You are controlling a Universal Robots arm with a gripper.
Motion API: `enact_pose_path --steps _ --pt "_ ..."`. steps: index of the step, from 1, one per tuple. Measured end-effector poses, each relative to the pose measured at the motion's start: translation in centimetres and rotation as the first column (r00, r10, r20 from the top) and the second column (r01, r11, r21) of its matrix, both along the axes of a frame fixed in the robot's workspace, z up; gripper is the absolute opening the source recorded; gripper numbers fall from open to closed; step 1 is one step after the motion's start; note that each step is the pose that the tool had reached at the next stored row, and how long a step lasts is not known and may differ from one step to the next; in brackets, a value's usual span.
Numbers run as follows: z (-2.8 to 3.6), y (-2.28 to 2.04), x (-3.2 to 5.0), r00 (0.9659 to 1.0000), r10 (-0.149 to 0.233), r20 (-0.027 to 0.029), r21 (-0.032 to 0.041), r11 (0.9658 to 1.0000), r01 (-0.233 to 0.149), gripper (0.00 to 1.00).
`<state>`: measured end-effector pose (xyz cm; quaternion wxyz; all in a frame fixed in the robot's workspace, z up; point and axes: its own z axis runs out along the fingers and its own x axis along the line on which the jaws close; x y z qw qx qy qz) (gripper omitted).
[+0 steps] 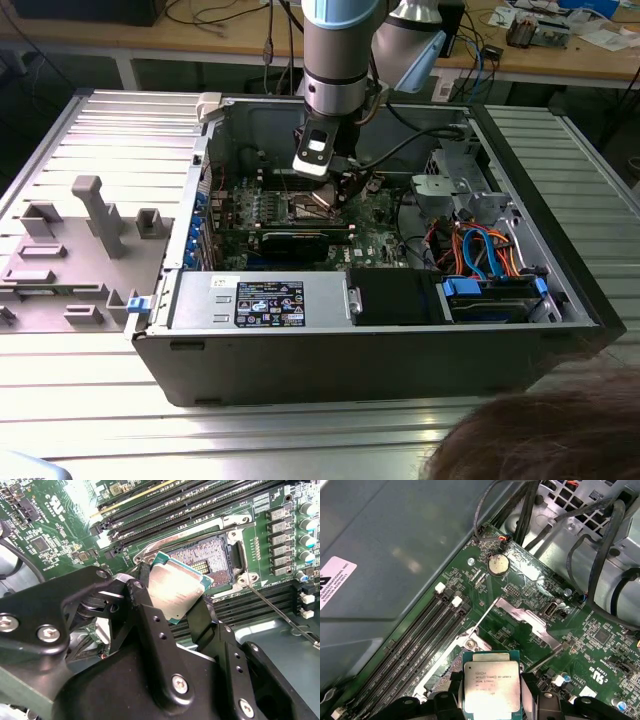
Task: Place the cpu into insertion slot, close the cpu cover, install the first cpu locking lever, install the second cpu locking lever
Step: 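Place the cpu into insertion slot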
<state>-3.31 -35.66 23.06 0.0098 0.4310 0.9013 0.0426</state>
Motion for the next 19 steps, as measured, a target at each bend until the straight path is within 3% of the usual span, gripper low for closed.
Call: enact_pose_path --steps 19 --pt "0.0 0.0 0.0 0.9995 -0.031 0.0 -0.0001 0.9995 0.031 0.55"
